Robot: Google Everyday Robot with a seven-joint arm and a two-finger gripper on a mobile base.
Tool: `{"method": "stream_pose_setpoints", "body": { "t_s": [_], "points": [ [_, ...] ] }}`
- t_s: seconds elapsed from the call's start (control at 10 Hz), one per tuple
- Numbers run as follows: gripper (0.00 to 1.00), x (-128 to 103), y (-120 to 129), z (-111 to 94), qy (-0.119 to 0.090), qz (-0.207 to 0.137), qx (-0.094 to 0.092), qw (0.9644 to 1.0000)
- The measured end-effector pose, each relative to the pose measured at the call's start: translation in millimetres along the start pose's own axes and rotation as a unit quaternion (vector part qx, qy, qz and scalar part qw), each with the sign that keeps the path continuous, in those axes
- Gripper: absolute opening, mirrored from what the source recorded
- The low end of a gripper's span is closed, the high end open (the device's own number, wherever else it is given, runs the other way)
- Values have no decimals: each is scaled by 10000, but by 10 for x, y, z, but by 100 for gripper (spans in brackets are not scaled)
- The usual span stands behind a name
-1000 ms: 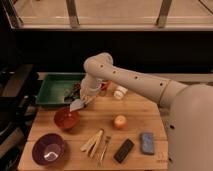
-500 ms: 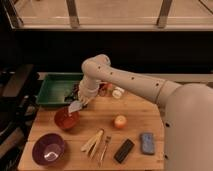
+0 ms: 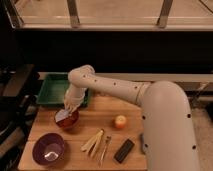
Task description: Wipe red bowl with towel
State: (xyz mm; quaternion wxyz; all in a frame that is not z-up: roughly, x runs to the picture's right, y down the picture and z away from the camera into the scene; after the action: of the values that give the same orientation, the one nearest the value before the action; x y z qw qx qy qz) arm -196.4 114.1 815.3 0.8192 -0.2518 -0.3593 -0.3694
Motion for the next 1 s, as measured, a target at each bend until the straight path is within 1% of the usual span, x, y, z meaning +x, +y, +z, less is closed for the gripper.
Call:
{"method": "stream_pose_setpoints", "body": {
  "t_s": [0.1,0.2,0.3,0.5,0.7,0.8,0.9,1.0],
  "points": [
    [0,-90,-48,167,-139,-106,-8,9998],
    [0,-169,-75,273,-213,-179,-28,9996],
    [0,-203,-66,342,-265,-187,-40,9995],
    [0,-220,54,386,-316,-91,-78,9994],
    [0,-149,273,321,-244,124,-137,9995],
    [0,-126,334,304,-208,212,-158,9994],
    [0,-128,354,297,-167,254,-180,9994],
    [0,-93,341,253,-78,239,-216,9995]
  ]
}}
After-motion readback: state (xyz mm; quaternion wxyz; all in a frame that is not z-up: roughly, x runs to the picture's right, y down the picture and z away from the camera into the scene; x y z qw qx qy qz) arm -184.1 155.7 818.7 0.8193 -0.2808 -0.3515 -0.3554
